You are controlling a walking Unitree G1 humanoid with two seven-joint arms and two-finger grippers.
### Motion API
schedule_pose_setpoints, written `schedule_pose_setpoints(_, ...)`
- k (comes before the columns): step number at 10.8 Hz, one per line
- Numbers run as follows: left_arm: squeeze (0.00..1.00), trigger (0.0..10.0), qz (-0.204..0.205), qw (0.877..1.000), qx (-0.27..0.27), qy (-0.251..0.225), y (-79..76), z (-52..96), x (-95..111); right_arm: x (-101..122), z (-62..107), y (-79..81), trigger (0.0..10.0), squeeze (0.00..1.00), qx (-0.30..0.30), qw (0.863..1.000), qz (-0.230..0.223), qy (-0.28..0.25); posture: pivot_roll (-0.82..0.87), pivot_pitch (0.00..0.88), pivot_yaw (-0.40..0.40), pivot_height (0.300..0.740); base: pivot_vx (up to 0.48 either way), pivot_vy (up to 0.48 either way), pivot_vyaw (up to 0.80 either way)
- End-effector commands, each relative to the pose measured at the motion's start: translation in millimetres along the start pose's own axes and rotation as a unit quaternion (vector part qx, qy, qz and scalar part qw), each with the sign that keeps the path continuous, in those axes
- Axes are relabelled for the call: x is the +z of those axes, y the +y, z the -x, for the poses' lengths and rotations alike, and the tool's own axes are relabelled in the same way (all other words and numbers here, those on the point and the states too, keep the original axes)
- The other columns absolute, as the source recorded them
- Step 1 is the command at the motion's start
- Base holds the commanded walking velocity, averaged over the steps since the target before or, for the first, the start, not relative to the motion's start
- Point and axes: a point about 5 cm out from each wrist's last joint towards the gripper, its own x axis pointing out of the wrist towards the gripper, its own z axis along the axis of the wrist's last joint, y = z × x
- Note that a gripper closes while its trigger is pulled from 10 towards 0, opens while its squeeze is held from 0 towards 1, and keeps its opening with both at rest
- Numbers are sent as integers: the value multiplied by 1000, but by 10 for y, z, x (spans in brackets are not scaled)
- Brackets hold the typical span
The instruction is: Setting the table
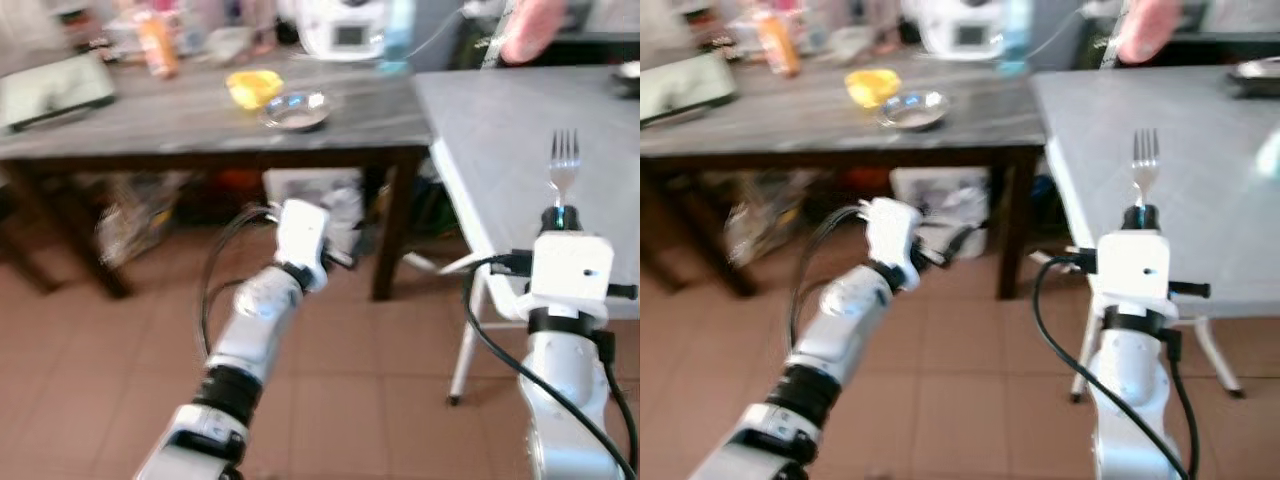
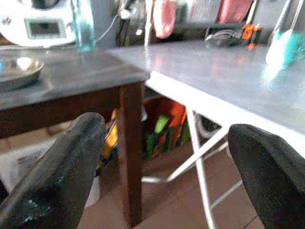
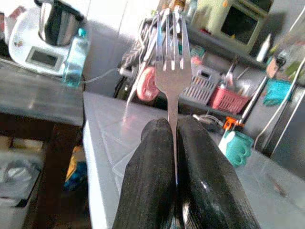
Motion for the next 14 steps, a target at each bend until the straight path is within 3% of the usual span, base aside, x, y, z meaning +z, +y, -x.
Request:
schedule_pose_setpoints(1, 0, 10000, 2, 1000, 7, 0, -6, -17, 13, 31, -3, -48, 10000, 0, -6, 1000, 8, -10, 0, 98, 49, 740, 285, 0, 0)
schedule_pose_setpoints(3, 0, 10000, 1, 1000, 12, -1, 4, -24, 19, 47, -3, -31, 10000, 0, 3, 1000, 22, -17, 1, 97, 48, 740, 276, 0, 0)
schedule_pose_setpoints(7, 0, 10000, -1, 1000, 26, 2, 28, -15, 11, 38, 19, 0, 10000, 0, 14, 999, 28, -18, 2, 101, 44, 740, 193, 0, 600)
schedule_pose_setpoints(9, 0, 10000, -2, 1000, 28, 1, 27, -9, 9, -109, 148, -50, 10000, 0, 8, 1000, 15, 18, 0, 101, 41, 740, 0, 0, 0)
schedule_pose_setpoints(14, 0, 10000, -22, 998, 59, 4, 219, 54, 0, -197, 465, -197, 10000, 0, -22, 998, 11, 66, -33, 98, 48, 740, 0, 0, 0)
